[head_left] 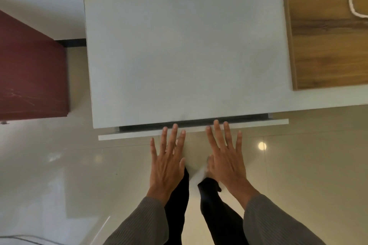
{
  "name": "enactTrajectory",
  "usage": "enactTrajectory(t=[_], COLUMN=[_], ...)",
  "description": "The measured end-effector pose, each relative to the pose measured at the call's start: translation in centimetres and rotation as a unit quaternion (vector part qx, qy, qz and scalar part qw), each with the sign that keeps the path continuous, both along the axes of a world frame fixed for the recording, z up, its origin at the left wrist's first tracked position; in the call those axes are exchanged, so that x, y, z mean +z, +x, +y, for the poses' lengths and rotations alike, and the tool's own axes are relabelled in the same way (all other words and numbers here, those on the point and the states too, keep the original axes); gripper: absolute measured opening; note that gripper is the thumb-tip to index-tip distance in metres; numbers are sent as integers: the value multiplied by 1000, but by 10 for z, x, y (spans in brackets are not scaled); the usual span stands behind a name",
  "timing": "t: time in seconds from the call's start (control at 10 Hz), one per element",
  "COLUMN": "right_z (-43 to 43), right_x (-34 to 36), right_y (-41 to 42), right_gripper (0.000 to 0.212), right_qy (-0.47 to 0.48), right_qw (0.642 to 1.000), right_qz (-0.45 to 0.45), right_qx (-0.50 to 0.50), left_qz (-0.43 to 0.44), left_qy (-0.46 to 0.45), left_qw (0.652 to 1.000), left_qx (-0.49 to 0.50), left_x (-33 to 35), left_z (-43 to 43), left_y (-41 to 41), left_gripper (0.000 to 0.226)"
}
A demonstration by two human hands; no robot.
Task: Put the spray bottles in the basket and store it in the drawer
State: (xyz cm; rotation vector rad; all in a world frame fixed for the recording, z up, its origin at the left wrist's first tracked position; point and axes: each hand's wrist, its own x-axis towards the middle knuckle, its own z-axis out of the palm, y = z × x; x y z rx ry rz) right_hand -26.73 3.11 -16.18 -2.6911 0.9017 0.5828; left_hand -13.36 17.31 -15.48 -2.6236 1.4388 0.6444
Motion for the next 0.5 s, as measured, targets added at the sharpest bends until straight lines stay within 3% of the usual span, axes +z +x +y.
enactTrajectory(t=[0.2,0.5], right_z=[-22,-21], right_x=[-5,28], right_y=[14,18], right_gripper=[115,101], right_qy=[-38,-24], right_qw=[998,999], right_qz=[34,-47], right_qx=[31,14], left_qz=[-38,-20], left_qy=[25,49], left_qw=[999,998], left_qx=[-22,-31], left_x=[-4,31], left_z=[-15,-28], left_y=[26,26], left_gripper=[92,89])
